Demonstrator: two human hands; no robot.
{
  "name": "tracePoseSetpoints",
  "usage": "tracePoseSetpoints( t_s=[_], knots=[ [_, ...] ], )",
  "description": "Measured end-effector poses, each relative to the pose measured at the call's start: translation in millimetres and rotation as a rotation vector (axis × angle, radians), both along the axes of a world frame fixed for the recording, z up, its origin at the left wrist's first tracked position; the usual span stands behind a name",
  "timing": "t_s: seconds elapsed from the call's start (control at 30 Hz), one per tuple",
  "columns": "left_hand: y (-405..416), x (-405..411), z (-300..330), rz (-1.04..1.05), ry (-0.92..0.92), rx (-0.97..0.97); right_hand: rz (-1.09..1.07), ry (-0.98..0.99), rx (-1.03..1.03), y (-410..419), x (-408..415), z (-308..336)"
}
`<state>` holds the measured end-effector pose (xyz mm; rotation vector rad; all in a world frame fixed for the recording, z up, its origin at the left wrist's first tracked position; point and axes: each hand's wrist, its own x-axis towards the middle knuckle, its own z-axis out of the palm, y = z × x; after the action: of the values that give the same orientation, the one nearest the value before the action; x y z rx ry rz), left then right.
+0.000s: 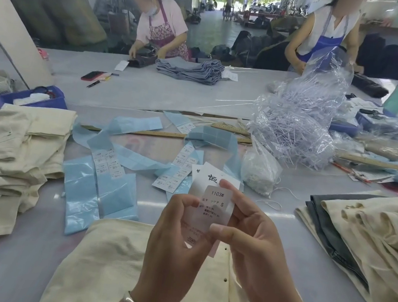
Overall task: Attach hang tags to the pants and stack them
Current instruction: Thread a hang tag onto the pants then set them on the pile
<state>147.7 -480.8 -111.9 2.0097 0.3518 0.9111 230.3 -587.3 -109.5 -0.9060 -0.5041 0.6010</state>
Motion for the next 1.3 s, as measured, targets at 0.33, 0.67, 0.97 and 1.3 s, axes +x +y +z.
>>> tracePoseSetpoints(
  t_s=[0.33,0.67,0.97,1.3],
  knots=[
    [-6.9,-3.4,2.2,-0.047,-0.005,-0.112,-0.172,0.044,-0.03,9.7,-12.9,11.5],
    [-19.1,-4.8,5.1,-0.151,0.023,-0.216,-0.294,0.164,-0.021,22.5,-20.2,19.8],
    [12.3,4.6,3.0,-0.243,0.211,-0.598,-0.368,0.081,-0.197,18.3,-9.2,9.1],
    [30.1,10.6,13.4,-0.501,0.256,-0.857,-0.312,0.03,-0.188,13.1,-2.4,11.5]
  ],
)
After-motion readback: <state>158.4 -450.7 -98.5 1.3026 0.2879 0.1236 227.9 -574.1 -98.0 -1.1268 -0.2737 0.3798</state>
